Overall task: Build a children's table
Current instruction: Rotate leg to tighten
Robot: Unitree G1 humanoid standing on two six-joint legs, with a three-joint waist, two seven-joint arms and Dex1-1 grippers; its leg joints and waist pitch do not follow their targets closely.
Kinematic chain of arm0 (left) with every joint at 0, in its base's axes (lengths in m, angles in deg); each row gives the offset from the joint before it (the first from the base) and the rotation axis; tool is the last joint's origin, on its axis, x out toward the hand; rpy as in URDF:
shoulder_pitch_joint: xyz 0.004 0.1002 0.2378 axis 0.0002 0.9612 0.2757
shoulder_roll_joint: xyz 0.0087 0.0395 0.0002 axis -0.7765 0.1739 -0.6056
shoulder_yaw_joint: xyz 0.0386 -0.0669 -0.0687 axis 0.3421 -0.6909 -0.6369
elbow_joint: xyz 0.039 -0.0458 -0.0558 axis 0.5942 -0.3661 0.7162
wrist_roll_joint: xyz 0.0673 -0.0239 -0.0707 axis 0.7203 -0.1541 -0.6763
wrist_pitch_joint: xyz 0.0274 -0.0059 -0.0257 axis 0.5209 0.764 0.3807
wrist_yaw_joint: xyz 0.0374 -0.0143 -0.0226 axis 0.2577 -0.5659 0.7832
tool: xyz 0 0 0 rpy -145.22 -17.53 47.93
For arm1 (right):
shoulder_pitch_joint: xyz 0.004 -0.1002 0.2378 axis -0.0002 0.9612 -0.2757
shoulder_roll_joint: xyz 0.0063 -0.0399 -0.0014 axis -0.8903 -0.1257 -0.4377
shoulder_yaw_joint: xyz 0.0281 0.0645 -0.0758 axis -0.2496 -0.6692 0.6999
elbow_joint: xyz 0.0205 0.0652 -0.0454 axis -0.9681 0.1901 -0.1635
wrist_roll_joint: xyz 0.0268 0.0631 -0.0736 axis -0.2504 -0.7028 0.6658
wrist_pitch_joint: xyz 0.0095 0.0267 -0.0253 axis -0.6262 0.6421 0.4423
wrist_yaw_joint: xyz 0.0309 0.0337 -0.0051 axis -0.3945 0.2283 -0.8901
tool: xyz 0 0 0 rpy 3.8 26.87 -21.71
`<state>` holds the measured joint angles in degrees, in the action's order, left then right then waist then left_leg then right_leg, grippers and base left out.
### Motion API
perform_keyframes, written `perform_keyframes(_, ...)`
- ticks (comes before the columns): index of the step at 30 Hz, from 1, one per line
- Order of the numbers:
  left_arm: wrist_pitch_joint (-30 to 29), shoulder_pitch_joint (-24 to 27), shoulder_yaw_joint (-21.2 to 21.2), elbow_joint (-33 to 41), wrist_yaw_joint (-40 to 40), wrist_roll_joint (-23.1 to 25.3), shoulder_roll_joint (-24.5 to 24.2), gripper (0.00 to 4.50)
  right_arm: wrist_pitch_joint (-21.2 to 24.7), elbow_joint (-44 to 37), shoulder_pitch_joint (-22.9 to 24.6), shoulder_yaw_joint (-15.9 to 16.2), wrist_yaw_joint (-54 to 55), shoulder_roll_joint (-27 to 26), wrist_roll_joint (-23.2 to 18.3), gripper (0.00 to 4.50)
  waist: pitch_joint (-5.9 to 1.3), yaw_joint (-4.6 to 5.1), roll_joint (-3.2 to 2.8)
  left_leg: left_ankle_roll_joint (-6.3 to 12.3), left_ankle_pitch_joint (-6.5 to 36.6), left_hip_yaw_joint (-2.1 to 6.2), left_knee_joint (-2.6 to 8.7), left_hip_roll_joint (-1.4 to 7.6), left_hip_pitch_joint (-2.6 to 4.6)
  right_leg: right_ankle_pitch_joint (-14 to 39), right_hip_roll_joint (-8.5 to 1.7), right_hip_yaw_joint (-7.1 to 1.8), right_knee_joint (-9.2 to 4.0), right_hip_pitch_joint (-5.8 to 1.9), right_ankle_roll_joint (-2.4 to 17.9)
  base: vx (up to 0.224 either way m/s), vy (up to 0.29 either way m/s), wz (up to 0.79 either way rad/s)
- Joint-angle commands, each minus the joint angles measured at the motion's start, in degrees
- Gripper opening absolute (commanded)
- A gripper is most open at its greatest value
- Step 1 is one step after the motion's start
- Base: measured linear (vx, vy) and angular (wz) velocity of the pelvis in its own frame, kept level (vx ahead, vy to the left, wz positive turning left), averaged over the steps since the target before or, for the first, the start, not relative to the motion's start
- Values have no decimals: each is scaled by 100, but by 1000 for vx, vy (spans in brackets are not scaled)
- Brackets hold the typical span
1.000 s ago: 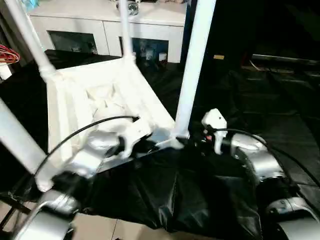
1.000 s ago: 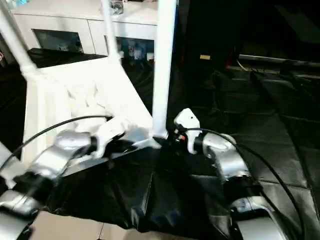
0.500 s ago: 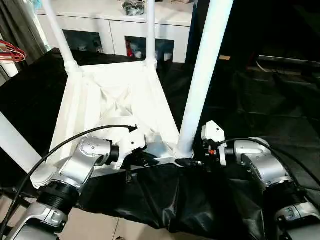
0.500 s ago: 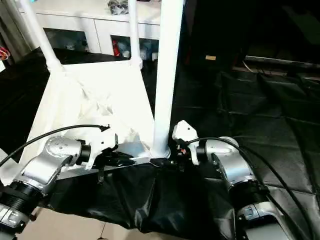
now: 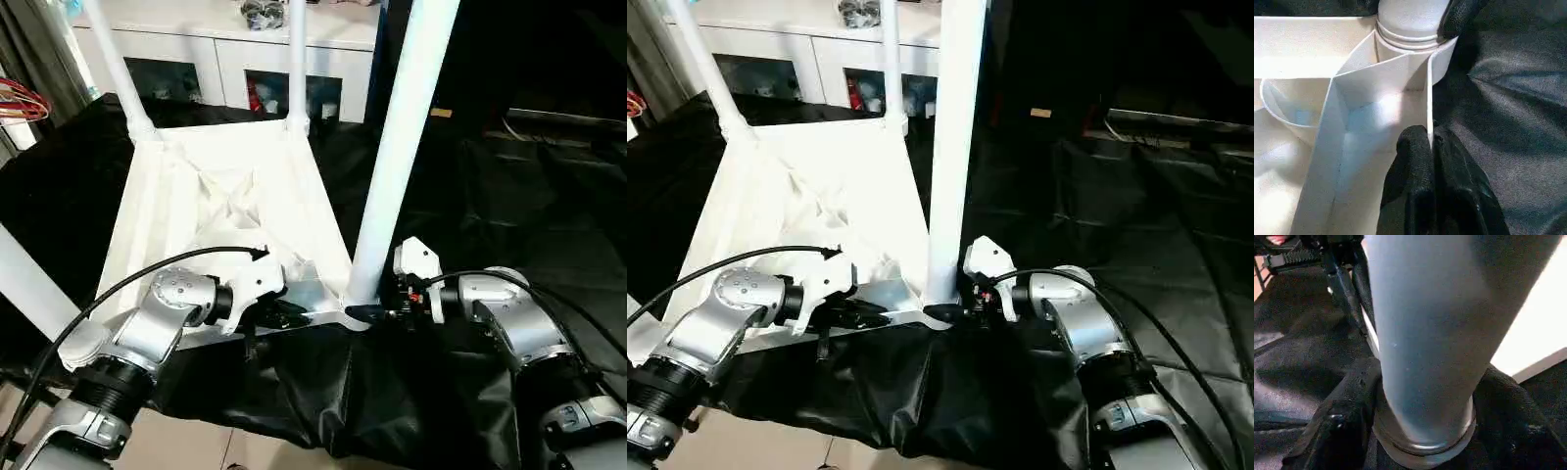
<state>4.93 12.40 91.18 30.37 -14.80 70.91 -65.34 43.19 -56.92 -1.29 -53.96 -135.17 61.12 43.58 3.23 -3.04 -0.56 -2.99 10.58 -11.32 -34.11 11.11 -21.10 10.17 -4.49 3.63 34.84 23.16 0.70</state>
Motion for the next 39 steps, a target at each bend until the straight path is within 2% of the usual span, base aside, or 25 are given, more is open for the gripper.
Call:
perform_keyframes(1, -71, -85, -207, -120, -586, -25, 253, 0, 118, 0, 133, 50, 333, -198, 18, 256, -350, 24, 38, 176, 1414, 102, 408, 232, 88, 1700, -356, -274, -463, -226, 1249, 0, 0, 0)
perform_keyframes(2, -191, -149, -233, -195, -938, 71, 417, 0, 85, 234, 117, -50, 991, -430, 158, 255, -348, 27, 67, 158, 1448, 102, 409, 224, 92, 1810, -356, -271, -479, -227, 1210, 0, 0, 0)
perform_keyframes(3, -223, -167, -237, -213, -1036, 100, 464, 0, 74, 307, 108, -80, 1195, -499, 204, 255, -341, 35, 59, 122, 1475, 106, 414, 222, 96, 1926, -364, -274, -483, -220, 1184, 0, 0, 0)
perform_keyframes(4, -324, -214, -230, -253, -1352, 191, 646, 0, 109, 523, 67, -157, 1884, -741, 354, 254, -330, 59, 56, 10, 1658, 128, 416, 204, 118, 2447, -377, -257, -533, -201, 1028, 0, 0, 0)
perform_keyframes(6, -372, -238, -222, -273, -1529, 239, 756, 0, 166, 625, 44, -191, 2248, -876, 425, 254, -311, 111, 57, -53, 1788, 147, 427, 199, 118, 2739, -375, -248, -567, -181, 908, 0, 0, 0)
perform_keyframes(9, -488, -357, -221, -407, -2078, 320, 1180, 0, 245, 892, -64, -269, 3244, -1379, 563, 254, -304, 160, 44, -70, 2034, 166, 418, 177, 146, 3213, -376, -227, -643, -137, 696, 0, 0, 0)
perform_keyframes(12, -541, -422, -207, -484, -2351, 371, 1442, 0, 242, 935, -106, -232, 3634, -1713, 644, 254, -309, 177, 45, -56, 2087, 188, 433, 169, 127, 3324, -376, -209, -670, -143, 566, 0, 0, 0)
perform_keyframes(13, -516, -444, -169, -511, -2417, 413, 1540, 0, 110, 908, -109, -135, 3622, -1851, 699, 254, -305, 181, 36, -42, 2114, 182, 436, 176, 134, 3297, -378, -219, -684, -116, 561, 0, 0, 0)
perform_keyframes(14, -491, -449, -146, -518, -2409, 420, 1574, 0, 32, 870, -102, -76, 3521, -1897, 702, 254, -310, 179, 36, -38, 2126, 186, 437, 174, 132, 3275, -378, -213, -681, -121, 561, 0, 0, 0)
perform_keyframes(15, -475, -455, -135, -526, -2403, 423, 1591, 0, -10, 856, -102, -47, 3465, -1914, 701, 254, -326, 176, 39, -12, 2078, 190, 450, 179, 109, 3144, -380, -215, -663, -151, 573, 0, 0, 0)
perform_keyframes(16, -429, -430, -99, -470, -2328, 453, 1558, 0, 3, 796, -84, -119, 3205, -1922, 471, 288, -331, 172, 31, 21, 2027, 187, 460, 188, 92, 2973, -381, -222, -648, -157, 611, 0, 0, 0)
perform_keyframes(17, -419, -425, -96, -462, -2310, 451, 1549, 0, 24, 782, -82, -135, 3163, -1914, 432, 307, -329, 174, 28, 33, 2024, 184, 462, 189, 92, 2919, -377, -226, -647, -153, 625, 0, 0, 0)
perform_keyframes(19, -337, -376, -75, -382, -2118, 409, 1445, 0, 168, 643, -57, -205, 2789, -1788, 192, 312, -344, 173, 18, 82, 2037, 179, 469, 199, 102, 2699, -374, -230, -632, -171, 719, 0, 0, 0)
perform_keyframes(20, -297, -347, -70, -341, -2017, 381, 1389, 0, 190, 590, -46, -200, 2633, -1699, 156, 317, -346, 171, 20, 91, 1996, 176, 470, 203, 91, 2597, -374, -235, -624, -175, 750, 0, 0, 0)
perform_keyframes(22, -171, -264, -81, -242, -1726, 318, 1229, 0, 195, 491, -37, -176, 2286, -1403, 162, 353, -357, 155, 24, 126, 1903, 162, 465, 204, 85, 2369, -368, -244, -602, -188, 830, 0, 0, 0)
perform_keyframes(24, -112, -216, -93, -184, -1570, 287, 1141, 0, 186, 426, -32, -146, 2080, -1230, 160, 362, -366, 139, 28, 185, 1726, 139, 449, 208, 72, 2061, -373, -256, -561, -207, 973, 0, 0, 0)
perform_keyframes(27, -28, -126, -109, -40, -1159, 165, 922, 0, 169, 283, -27, -159, 1434, -848, 58, 362, -391, 114, 38, 306, 1442, 114, 418, 205, 59, 1747, -378, -263, -522, -238, 1089, 0, 0, 0)
perform_keyframes(30, 76, -83, -109, 40, -811, 64, 748, 0, 150, 141, -6, -129, 782, -517, -82, 362, -399, 62, 49, 388, 1255, 89, 395, 217, 93, 1538, -363, -263, -499, -229, 1194, 0, 0, 0)
perform_keyframes(31, 119, -66, -108, 68, -664, 27, 696, 0, 169, 109, -7, -132, 610, -434, -123, 362, -409, 43, 28, 437, 1129, 93, 395, 229, 73, 1342, -363, -264, -462, -241, 1255, 0, 0, 0)
perform_keyframes(33, 155, -42, -98, 106, -452, -12, 605, 0, 208, 68, -10, -142, 329, -323, -199, 362, -415, 28, 27, 474, 966, 92, 393, 235, 50, 1072, -355, -253, -419, -260, 1327, 0, 0, 0)
perform_keyframes(34, 193, -28, -95, 124, -334, -37, 542, 0, 236, 36, -9, -138, 138, -250, -242, 344, -416, 12, 24, 487, 946, 91, 390, 236, 50, 1008, -355, -246, -408, -266, 1366, 0, 0, 0)
perform_keyframes(36, 188, -12, -89, 153, -92, -103, 414, 0, 301, -24, -9, -89, -249, -89, -326, 344, -412, -13, 24, 497, 959, 81, 388, 242, 61, 1000, -347, -243, -407, -264, 1391, 0, 0, 0)
perform_keyframes(39, 236, -19, -57, 150, 152, -125, 293, 0, 321, -69, -1, 37, -574, 61, -316, 310, -395, -40, 22, 418, 1115, 83, 404, 254, 70, 1234, -355, -245, -428, -252, 1358, 0, 0, 0)
